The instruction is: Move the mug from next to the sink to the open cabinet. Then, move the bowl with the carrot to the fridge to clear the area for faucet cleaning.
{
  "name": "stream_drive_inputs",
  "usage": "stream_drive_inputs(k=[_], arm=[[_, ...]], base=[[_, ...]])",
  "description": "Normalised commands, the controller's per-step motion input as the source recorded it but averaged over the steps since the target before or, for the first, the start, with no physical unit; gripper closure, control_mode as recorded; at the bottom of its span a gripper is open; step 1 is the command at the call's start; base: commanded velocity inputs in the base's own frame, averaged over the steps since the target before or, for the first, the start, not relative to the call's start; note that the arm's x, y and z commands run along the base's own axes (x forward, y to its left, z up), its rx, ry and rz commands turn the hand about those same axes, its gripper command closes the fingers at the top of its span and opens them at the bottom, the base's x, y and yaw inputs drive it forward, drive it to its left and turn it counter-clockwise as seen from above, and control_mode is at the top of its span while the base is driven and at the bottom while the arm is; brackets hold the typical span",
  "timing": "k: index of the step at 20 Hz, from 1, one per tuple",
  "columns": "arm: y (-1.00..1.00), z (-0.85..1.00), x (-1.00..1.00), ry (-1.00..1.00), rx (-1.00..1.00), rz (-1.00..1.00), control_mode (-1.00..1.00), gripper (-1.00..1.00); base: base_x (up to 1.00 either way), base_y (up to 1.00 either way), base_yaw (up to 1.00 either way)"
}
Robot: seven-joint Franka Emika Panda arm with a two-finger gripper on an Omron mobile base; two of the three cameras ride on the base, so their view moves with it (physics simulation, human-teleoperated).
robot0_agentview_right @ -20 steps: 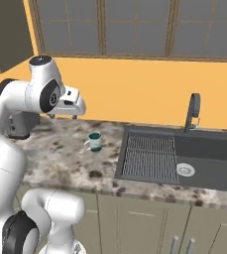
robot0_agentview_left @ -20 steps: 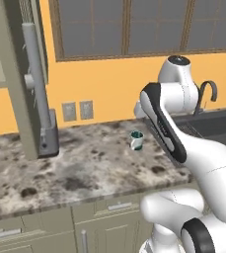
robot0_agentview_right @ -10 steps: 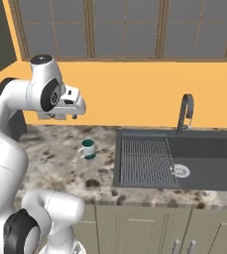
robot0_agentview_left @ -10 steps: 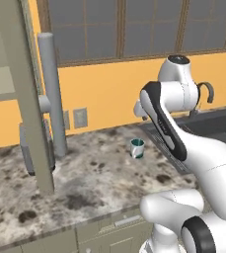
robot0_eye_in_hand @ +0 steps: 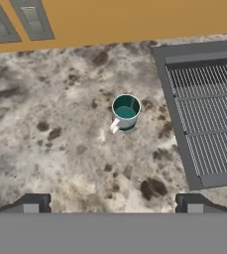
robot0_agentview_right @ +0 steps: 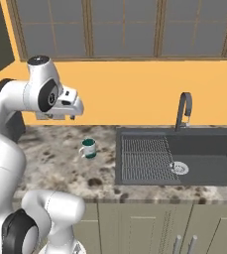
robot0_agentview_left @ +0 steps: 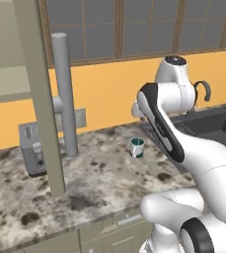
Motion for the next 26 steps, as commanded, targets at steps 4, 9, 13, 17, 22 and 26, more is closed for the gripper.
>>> stream_drive_inputs(k=[4, 9, 13, 17, 22, 26], arm=[[0.69, -0.54, 0.00, -0.02, 0.00, -0.24, -1.00, -1.00], [0.32, -0.91, 0.27, -0.02, 0.00, -0.42, -1.00, -1.00], [-0.11, -0.82, 0.78, 0.00, 0.00, -0.49, -1.00, -1.00], [-0.34, -0.38, 0.84, 0.00, 0.01, -0.26, -1.00, -1.00], [-0.13, -0.21, 0.24, 0.01, 0.05, -0.01, -1.00, -1.00], [0.02, -0.58, 0.00, 0.13, 0.05, 0.03, -1.00, -1.00]], base=[[0.00, 0.00, 0.00], [0.00, 0.00, 0.00], [0.00, 0.00, 0.00], [0.00, 0.00, 0.00], [0.00, 0.00, 0.00], [0.00, 0.00, 0.00]])
